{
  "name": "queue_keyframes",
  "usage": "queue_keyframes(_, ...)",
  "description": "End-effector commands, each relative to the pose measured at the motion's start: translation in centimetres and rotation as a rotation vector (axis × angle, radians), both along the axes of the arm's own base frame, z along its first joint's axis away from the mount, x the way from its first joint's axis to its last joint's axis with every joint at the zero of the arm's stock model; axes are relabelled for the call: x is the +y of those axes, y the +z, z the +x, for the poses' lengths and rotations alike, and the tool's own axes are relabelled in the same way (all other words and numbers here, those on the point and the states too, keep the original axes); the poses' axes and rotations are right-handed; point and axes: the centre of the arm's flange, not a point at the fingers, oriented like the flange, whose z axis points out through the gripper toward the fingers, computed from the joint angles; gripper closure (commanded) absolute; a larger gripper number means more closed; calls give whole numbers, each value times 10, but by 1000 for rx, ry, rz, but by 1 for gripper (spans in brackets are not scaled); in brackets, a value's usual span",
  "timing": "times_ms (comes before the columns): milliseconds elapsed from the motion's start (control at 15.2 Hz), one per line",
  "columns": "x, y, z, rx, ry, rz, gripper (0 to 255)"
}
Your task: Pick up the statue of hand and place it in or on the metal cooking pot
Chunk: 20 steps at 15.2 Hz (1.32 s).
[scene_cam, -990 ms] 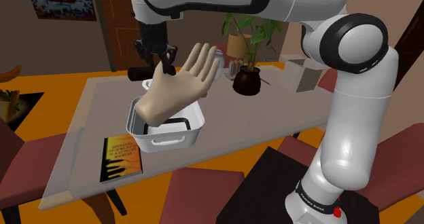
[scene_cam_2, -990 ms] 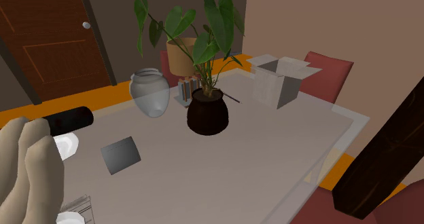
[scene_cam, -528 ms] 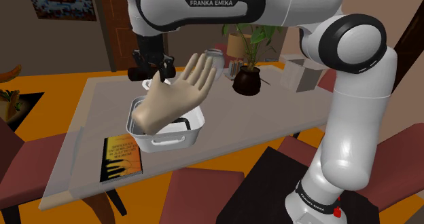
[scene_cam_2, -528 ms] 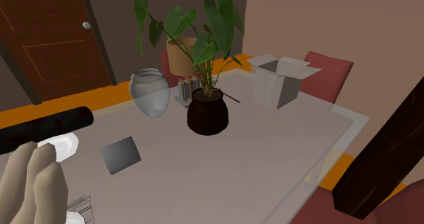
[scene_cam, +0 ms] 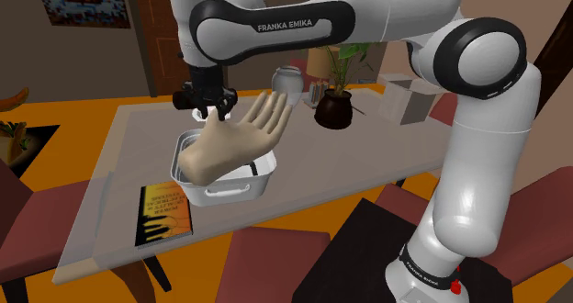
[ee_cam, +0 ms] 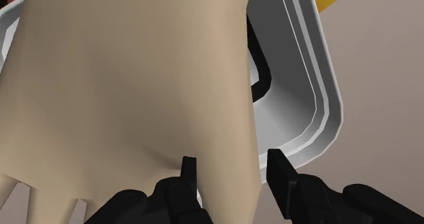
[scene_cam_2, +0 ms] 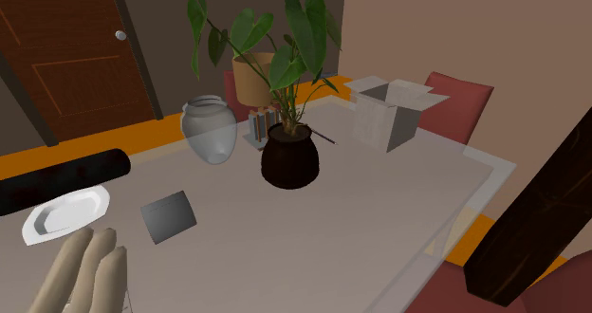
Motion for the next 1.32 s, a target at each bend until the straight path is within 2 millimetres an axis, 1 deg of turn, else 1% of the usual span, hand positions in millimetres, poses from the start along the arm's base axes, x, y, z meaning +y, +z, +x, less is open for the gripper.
queue_keyframes(0, 5, -18, -1, 7, 7, 2, 255)
queue_keyframes(528, 5, -18, -1, 7, 7, 2, 255)
queue_keyframes(594, 5, -18, -1, 7, 7, 2, 0)
queue_keyframes(924, 5, -18, -1, 7, 7, 2, 0)
queue_keyframes(1122, 12, 20, -8, 7, 7, 2, 0)
queue_keyframes(1188, 14, 30, -9, 7, 7, 2, 0)
queue_keyframes(1254, 14, 30, -9, 7, 7, 2, 0)
